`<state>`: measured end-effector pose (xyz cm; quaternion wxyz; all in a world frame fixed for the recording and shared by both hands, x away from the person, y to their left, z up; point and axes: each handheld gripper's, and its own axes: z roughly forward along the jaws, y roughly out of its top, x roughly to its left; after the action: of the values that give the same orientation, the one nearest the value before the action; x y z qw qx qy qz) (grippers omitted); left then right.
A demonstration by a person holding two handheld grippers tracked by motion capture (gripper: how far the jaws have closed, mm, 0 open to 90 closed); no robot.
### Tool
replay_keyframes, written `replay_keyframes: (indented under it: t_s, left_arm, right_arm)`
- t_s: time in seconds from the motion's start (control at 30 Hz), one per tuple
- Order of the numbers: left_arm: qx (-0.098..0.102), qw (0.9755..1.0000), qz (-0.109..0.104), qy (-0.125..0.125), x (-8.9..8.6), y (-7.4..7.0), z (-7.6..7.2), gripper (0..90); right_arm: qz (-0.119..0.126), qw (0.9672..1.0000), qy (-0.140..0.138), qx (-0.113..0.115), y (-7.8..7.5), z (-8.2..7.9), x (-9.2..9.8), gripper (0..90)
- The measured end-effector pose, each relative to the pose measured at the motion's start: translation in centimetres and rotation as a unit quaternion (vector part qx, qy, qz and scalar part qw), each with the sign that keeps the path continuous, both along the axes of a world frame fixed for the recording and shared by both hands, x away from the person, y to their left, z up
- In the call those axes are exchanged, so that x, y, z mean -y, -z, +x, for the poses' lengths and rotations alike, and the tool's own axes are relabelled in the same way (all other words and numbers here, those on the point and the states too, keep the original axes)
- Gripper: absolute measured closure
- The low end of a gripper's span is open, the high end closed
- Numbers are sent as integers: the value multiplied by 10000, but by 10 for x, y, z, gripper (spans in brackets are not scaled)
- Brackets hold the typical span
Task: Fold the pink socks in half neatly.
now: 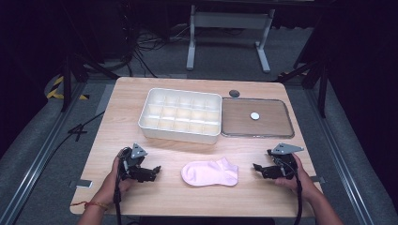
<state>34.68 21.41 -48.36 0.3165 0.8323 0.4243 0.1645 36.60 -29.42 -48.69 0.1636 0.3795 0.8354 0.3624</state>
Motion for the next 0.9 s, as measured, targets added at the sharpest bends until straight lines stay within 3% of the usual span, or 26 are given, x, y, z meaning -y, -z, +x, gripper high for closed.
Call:
replay_keyframes:
  t_s: [0.2, 0.27, 0.37, 0.43, 0.6, 0.9]
  left_arm:
    - [-80, 10000, -28, 8, 0, 0, -2, 11]
    - [-8, 9999, 24, 138, -2, 0, -2, 12]
    - [-63, 9998, -16, 187, -3, 0, -4, 12]
    - [34, 9991, 62, 429, -5, -1, -4, 14]
    - [-78, 9983, 16, 573, -5, -1, -5, 15]
    - [-78, 9982, -13, 600, -4, -2, -6, 47]
  right_arm:
    - [8, 10000, -84, 4, 0, 1, 1, 121]
    - [7, 10000, -82, 4, 0, 1, 1, 121]
    - [7, 10000, -83, 3, 0, 1, 1, 121]
    - [13, 10000, -80, 4, 0, 1, 1, 121]
    - [18, 9999, -142, 0, 0, 1, 2, 127]
    - [138, 9996, -251, 39, -6, -2, 4, 254]
